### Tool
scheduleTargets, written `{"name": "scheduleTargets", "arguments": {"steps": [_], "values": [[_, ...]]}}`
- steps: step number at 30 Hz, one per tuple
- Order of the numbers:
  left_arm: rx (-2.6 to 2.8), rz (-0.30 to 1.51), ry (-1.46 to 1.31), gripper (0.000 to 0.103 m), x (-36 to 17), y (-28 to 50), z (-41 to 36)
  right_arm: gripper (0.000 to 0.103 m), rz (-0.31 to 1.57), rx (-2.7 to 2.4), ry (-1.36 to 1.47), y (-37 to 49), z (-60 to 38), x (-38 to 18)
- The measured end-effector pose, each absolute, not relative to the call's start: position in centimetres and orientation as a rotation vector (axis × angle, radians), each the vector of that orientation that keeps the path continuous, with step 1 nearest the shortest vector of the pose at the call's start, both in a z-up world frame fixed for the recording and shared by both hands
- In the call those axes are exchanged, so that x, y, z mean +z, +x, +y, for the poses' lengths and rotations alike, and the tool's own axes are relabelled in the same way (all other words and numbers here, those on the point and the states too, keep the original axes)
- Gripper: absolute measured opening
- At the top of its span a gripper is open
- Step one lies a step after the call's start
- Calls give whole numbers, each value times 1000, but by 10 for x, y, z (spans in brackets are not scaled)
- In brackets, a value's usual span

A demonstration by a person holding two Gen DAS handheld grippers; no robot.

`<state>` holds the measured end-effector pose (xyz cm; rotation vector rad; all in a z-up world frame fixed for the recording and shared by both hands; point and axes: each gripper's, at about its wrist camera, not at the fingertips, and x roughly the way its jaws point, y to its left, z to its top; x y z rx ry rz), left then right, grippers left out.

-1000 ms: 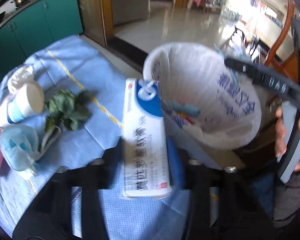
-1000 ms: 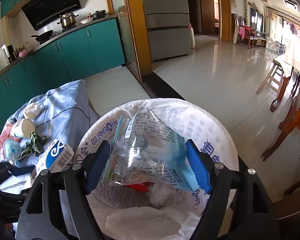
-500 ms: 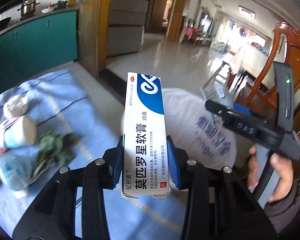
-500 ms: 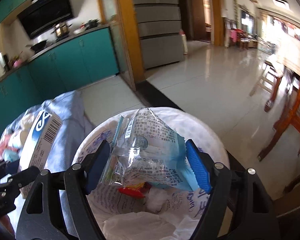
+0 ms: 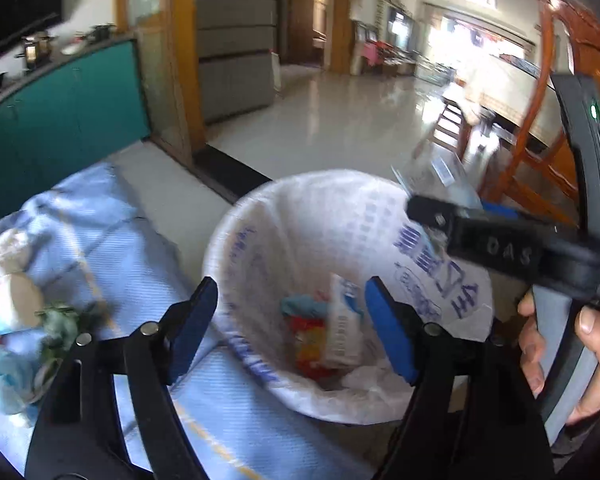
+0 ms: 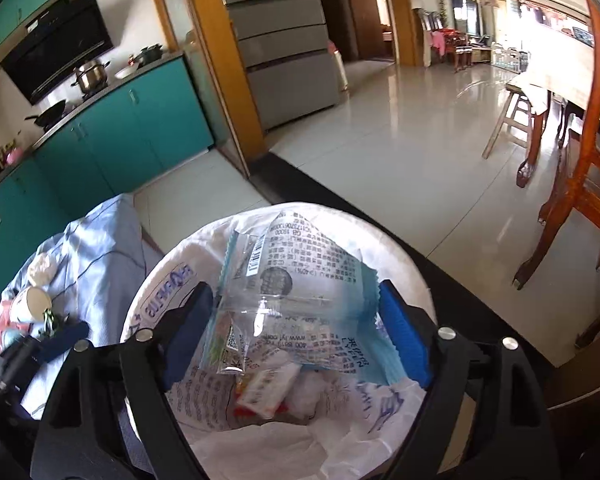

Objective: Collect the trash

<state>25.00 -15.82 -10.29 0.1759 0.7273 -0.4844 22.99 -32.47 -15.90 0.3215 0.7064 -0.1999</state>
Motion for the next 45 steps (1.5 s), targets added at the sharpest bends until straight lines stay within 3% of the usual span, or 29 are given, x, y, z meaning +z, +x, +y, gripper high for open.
{"name": "scheduleTargets", "arguments": {"steps": [5,14,20,26,28,30,31,33,39,41,42,43,45], "values": [[-218,679,162,79,-87,251,-112,87,698,-176,292,235,-307,-155],[239,625,-86,85,-53,255,65,87,689,22,203,252,-234,-144],[326,676,-143,87,-60,236,156,87,729,231,74,270,-154,-143],[326,738,-206,87,-71,230,199,87,848,429,21,332,-68,-158],[317,734,-194,88,-73,230,203,82,899,446,19,342,-53,-169],[308,734,-156,88,-73,235,204,56,908,442,13,341,-45,-177],[302,731,-141,89,-74,239,203,53,908,440,21,339,-43,-180],[271,731,-115,89,-76,249,199,30,899,430,9,336,-43,-179],[101,813,-170,93,-102,281,191,27,905,522,93,310,-67,-169],[53,842,-201,85,-111,285,190,27,916,548,108,303,-78,-167],[35,868,-218,59,-115,286,190,27,915,554,112,301,-82,-166],[15,905,-239,45,-119,287,189,27,905,557,115,299,-88,-164],[-14,920,-286,39,-120,281,188,32,887,551,113,296,-96,-162]]}}
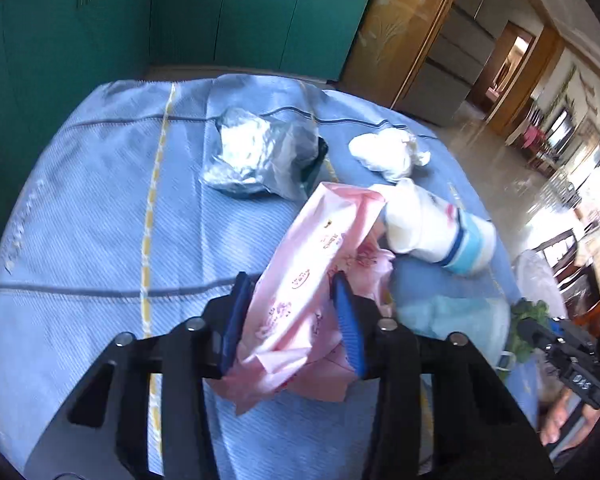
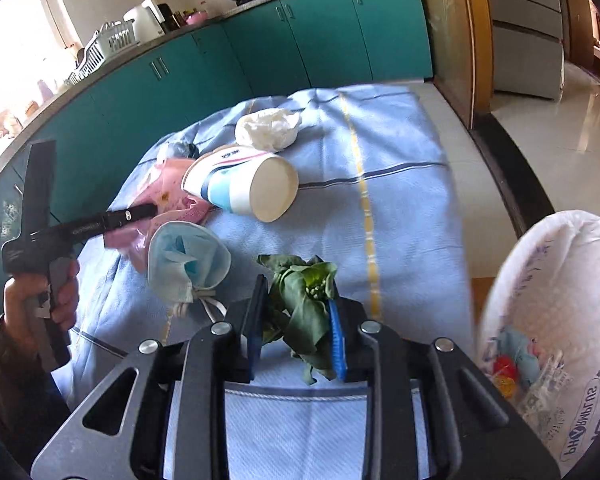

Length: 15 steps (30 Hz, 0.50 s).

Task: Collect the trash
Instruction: 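Close the left tool on the pink plastic bag while the right tool grasps the green leaves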

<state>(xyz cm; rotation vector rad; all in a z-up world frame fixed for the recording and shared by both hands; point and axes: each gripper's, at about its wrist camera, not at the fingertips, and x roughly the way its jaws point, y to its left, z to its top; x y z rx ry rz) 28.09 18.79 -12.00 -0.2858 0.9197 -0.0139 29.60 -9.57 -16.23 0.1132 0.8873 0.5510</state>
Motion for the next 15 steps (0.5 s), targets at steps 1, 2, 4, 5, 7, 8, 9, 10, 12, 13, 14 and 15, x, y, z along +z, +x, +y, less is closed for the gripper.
{"name": "scheduleTargets", "arguments": {"steps": [1,2,4,5,7,8,9,10,12,13,14,15], "values": [[-26,923,-286,37,-118,276,186,35,885,543,106,295,-100,-163],[-32,932,-277,37,-115,268,182,41,885,535,101,294,-102,-163],[-14,949,-237,37,-112,253,174,50,882,507,89,294,-104,-164],[0,954,-187,37,-108,245,166,57,879,499,84,294,-105,-164],[20,926,-89,37,-100,230,153,67,867,495,76,292,-106,-161],[17,911,-60,39,-96,223,147,70,861,493,73,292,-107,-159],[6,900,-47,42,-93,216,143,73,852,491,65,290,-106,-157],[-1,895,-41,51,-92,213,141,74,849,490,59,290,-105,-156],[34,867,-7,77,-89,211,136,78,841,486,44,289,-105,-155],[65,841,10,85,-87,213,136,79,840,484,30,288,-103,-156],[78,827,13,86,-86,215,137,81,841,484,17,288,-101,-157],[83,830,8,87,-87,218,138,82,844,483,6,288,-100,-158]]}}
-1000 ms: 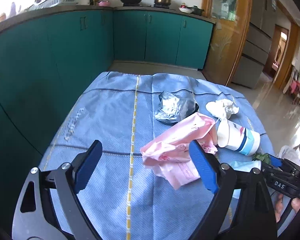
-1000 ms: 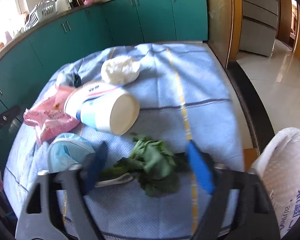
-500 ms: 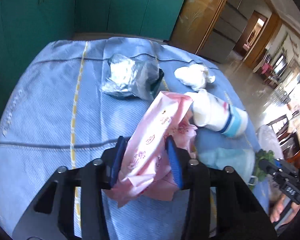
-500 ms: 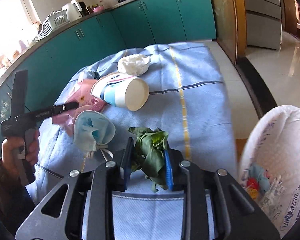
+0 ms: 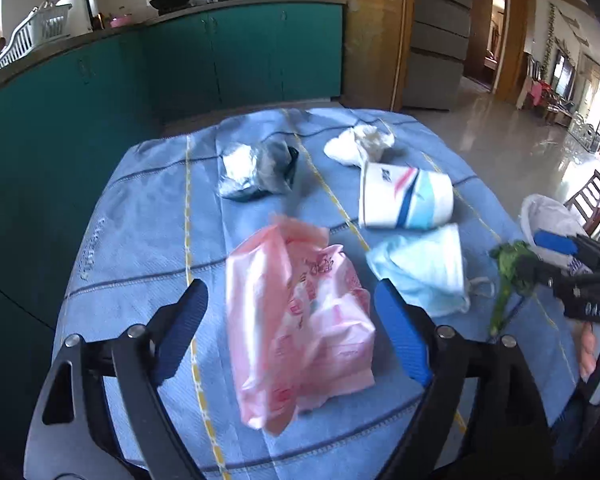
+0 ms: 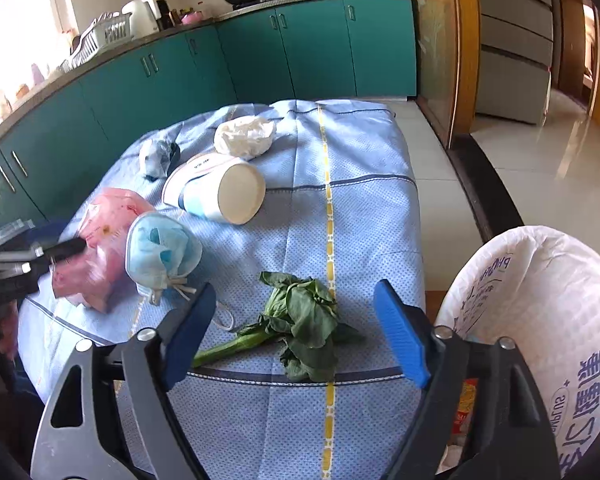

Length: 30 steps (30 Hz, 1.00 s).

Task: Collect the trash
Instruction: 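Close the left tool on the pink plastic bag while the right tool grasps the green leaves, then lift the pink bag with the left tool while the right tool lifts the leaves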

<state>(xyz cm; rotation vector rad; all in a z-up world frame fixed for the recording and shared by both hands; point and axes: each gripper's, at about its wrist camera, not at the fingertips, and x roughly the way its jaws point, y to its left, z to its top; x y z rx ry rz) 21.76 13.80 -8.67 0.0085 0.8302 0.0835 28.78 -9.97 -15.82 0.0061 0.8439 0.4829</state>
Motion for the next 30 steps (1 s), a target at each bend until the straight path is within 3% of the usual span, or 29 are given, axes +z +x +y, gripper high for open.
{"name": "scheduleTargets", "arguments": {"steps": [16,21,30], "values": [[155,1002,63,88,-130,252,147,82,911,445,-157,286,-69,-186],[126,1016,109,63,-133,250,138,81,904,439,-168,285,-66,-187],[123,979,69,40,-123,243,146,35,871,440,-145,281,-71,-180]]}}
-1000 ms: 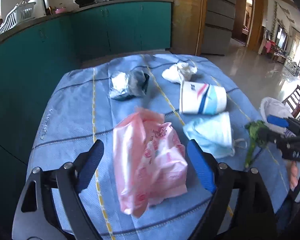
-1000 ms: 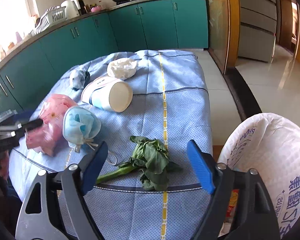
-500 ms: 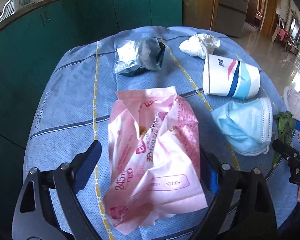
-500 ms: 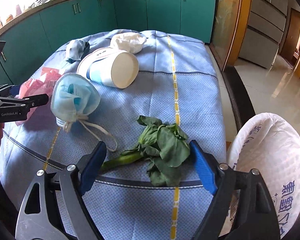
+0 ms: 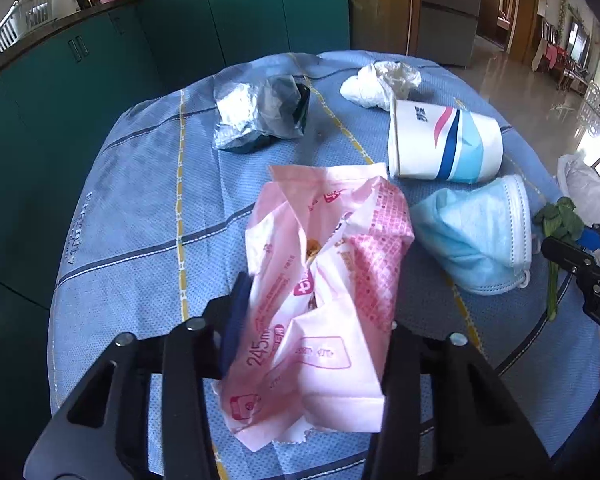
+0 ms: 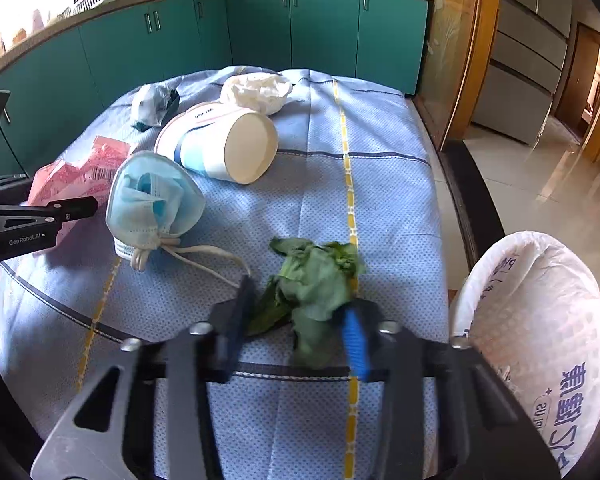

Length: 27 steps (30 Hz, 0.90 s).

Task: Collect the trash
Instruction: 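Lift the pink bag with the left tool while the right tool lifts the leaves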

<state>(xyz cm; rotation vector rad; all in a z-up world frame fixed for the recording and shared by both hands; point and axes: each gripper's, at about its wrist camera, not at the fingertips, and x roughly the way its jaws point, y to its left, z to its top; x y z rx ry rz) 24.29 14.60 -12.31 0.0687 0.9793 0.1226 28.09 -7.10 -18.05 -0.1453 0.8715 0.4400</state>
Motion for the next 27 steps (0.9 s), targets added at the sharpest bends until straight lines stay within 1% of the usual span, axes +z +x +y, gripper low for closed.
{"name": "scheduleTargets", "arguments": {"steps": [3,5,13,27], "values": [[146,940,50,39,-114,238,150,30,861,453,-123,280,-73,-178],[193,876,49,38,-103,231,152,29,847,465,-112,279,-73,-175],[264,671,24,38,-67,210,154,28,784,496,-118,270,-69,-163],[276,678,33,38,-66,212,154,28,773,490,-106,266,-73,-162]]}}
